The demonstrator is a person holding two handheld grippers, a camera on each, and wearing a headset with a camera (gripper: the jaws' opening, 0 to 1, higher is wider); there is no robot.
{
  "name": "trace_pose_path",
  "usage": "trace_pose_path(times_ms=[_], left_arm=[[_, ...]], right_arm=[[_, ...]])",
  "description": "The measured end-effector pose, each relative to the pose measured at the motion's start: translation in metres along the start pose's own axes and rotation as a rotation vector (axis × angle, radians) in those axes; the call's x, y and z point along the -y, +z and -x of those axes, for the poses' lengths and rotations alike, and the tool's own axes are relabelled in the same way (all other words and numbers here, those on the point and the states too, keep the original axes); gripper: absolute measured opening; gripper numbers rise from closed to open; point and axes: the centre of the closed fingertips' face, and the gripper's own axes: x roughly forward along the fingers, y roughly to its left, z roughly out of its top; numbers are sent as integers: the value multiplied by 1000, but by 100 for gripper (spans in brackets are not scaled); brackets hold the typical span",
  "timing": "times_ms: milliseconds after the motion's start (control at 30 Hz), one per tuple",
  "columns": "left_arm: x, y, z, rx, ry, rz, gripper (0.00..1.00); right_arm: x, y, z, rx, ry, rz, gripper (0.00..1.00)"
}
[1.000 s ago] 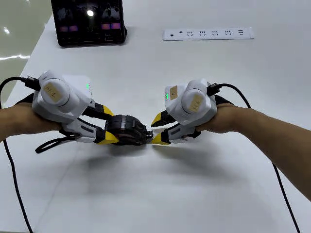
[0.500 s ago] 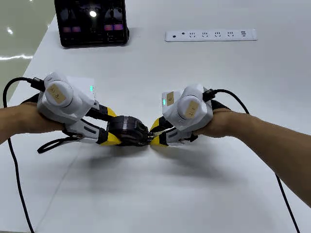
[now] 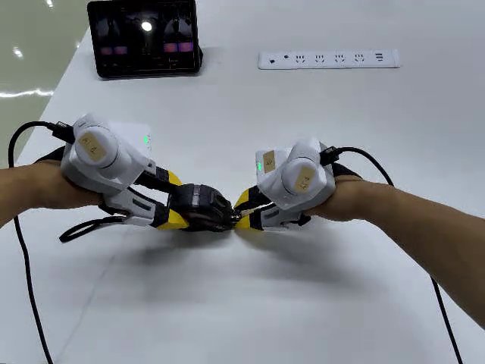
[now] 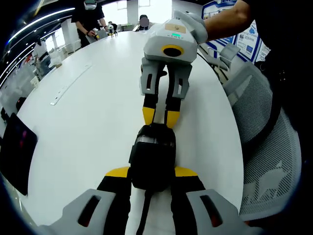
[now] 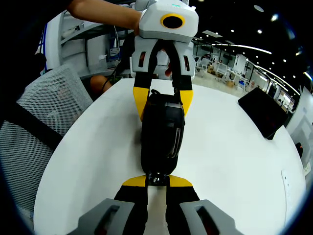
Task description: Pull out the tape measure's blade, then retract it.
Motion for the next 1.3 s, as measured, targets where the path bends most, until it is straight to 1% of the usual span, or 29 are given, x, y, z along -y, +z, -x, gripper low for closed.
trace_pose_path(times_ms=[300, 800, 1067, 1300], left_arm=[[0, 0, 0, -4, -1, 7, 25], [1, 0, -1, -7, -6, 2, 25], [1, 1, -2, -6, -10, 3, 25], [1, 1, -2, -4, -10, 10, 25]], right_arm=[[1, -1, 0, 2, 3, -20, 10], [0, -3, 1, 1, 2, -29, 10], [-2, -5, 4, 1, 2, -40, 10], [-1, -9, 8, -7, 0, -33, 10]])
